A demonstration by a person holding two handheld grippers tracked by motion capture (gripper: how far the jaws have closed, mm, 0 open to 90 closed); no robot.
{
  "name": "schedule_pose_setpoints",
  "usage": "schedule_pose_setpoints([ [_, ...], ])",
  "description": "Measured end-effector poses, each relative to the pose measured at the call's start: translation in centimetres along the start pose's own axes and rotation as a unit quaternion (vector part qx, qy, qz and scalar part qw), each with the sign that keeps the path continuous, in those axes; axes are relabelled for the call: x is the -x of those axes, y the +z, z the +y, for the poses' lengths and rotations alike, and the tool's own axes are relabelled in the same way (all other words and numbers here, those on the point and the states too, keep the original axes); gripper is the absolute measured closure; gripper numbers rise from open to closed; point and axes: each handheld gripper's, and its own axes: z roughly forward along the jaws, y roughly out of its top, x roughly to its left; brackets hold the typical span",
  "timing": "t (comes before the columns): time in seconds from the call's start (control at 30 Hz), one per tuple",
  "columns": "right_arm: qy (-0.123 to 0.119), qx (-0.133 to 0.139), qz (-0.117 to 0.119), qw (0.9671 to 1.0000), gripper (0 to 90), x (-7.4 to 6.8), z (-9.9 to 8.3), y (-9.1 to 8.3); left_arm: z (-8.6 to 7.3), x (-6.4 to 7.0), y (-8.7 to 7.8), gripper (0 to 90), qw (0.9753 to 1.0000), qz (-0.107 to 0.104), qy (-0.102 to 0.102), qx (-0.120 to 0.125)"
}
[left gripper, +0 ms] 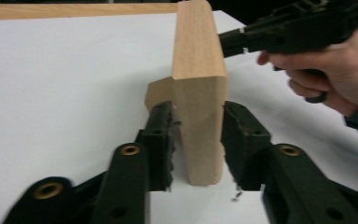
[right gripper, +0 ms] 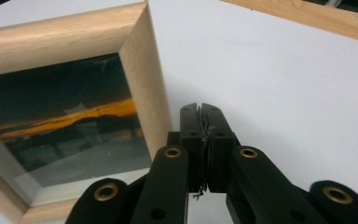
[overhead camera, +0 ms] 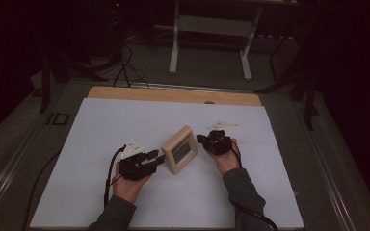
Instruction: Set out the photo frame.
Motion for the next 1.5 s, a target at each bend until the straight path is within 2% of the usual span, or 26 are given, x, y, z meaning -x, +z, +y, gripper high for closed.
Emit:
schedule_pose_setpoints([
  [0.37, 0.018, -0.009, 0.004, 0.9998, 88.4, 0.3, 0.6, 1.6, 0.0, 1.3, 1.5, 89.5, 0.9995, -0.016, 0.021, -0.018],
  [0.67, 0.041, -0.013, 0.022, 0.9988, 89.4, 0.7, 0.9, 2.4, 0.3, 1.9, 2.4, 89.9, 0.9986, -0.02, 0.038, -0.03],
  [0.77, 0.048, -0.016, 0.029, 0.9983, 89.5, 0.8, 0.9, 2.6, 0.3, 2.0, 2.7, 89.9, 0.9985, -0.022, 0.037, -0.035],
  [0.93, 0.052, -0.02, 0.04, 0.9976, 89.6, 0.8, 0.9, 3.0, 0.3, 2.0, 2.8, 89.8, 0.9982, -0.019, 0.042, -0.037],
  [1.03, 0.064, -0.022, 0.053, 0.9963, 89.7, 1.1, 0.7, 3.1, 0.3, 1.9, 2.7, 89.8, 0.9981, -0.016, 0.045, -0.04],
  [1.23, 0.059, -0.034, 0.065, 0.9956, 89.7, 1.3, 0.2, 2.7, 0.4, 1.5, 2.5, 89.8, 0.9978, -0.012, 0.049, -0.042],
  [1.5, 0.04, -0.044, 0.071, 0.9957, 89.4, 1.2, -0.3, 2.0, 0.4, 1.3, 2.2, 89.4, 0.9975, -0.005, 0.056, -0.043],
])
